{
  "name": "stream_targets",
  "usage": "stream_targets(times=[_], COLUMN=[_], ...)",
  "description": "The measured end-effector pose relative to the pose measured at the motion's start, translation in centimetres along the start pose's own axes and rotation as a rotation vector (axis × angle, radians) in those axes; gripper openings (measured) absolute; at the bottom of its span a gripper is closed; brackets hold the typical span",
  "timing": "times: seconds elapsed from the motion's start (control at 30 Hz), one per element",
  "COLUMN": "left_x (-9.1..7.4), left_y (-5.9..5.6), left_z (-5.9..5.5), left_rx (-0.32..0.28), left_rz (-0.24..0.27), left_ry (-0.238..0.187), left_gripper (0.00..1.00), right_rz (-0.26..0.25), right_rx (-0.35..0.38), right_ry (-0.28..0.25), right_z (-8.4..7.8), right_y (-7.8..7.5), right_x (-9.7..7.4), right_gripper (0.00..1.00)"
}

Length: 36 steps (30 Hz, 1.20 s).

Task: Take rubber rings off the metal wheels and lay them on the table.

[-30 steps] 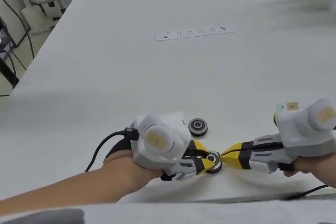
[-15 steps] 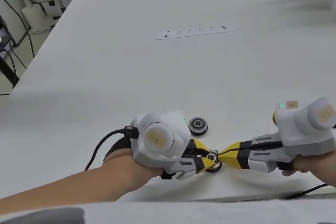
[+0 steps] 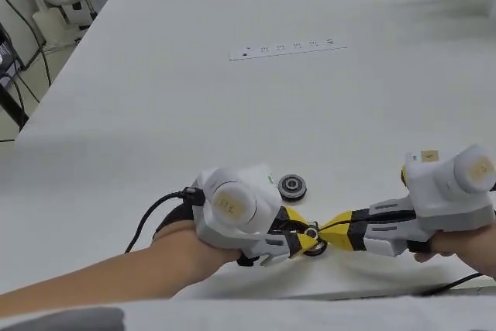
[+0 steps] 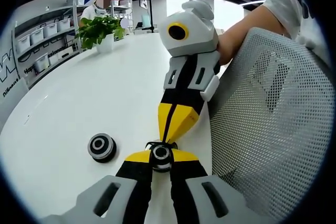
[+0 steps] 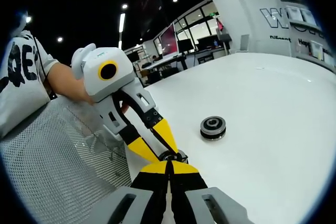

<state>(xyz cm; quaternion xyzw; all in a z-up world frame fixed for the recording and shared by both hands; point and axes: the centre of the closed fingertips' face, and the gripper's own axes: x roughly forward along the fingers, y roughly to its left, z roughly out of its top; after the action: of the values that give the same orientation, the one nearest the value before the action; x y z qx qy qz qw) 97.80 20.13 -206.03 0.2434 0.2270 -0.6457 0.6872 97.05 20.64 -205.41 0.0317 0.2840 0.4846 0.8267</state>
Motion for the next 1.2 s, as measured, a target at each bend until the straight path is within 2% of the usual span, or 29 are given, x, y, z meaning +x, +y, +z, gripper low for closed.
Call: stream_targets(times=[0.3,0.33,0.37,0.47,0.6,1.2], left_x=[0.0,0.1,0.1,0.2,0.2,0.3], left_y=[0.0,0.1,0.1,0.1,0.2,0.2], left_z=[0.0,0.0,0.0,0.0,-0.1,0.0], left_rx=[-0.005,-0.005,-0.005,-0.006,-0.006,-0.015], left_rz=[0.000,0.000,0.000,0.001,0.000,-0.011], left_ry=[-0.002,-0.003,-0.003,-0.005,-0.008,-0.008], left_gripper=[0.07,0.07,0.07,0.07,0.07,0.09], right_rz=[0.019,0.025,0.052,0.019,0.009,-0.012], right_rx=[0.003,0.011,0.032,0.013,-0.008,-0.024], right_ry=[-0.017,-0.028,-0.077,-0.056,-0.033,-0.037], right_z=[0.4,0.6,1.5,1.2,0.5,0.6], right_y=[0.4,0.5,1.1,0.3,0.1,-0.4], right_x=[0.1,0.1,0.1,-0.1,0.1,-0.2], right_gripper=[0.00,0.00,0.00,0.00,0.00,0.00])
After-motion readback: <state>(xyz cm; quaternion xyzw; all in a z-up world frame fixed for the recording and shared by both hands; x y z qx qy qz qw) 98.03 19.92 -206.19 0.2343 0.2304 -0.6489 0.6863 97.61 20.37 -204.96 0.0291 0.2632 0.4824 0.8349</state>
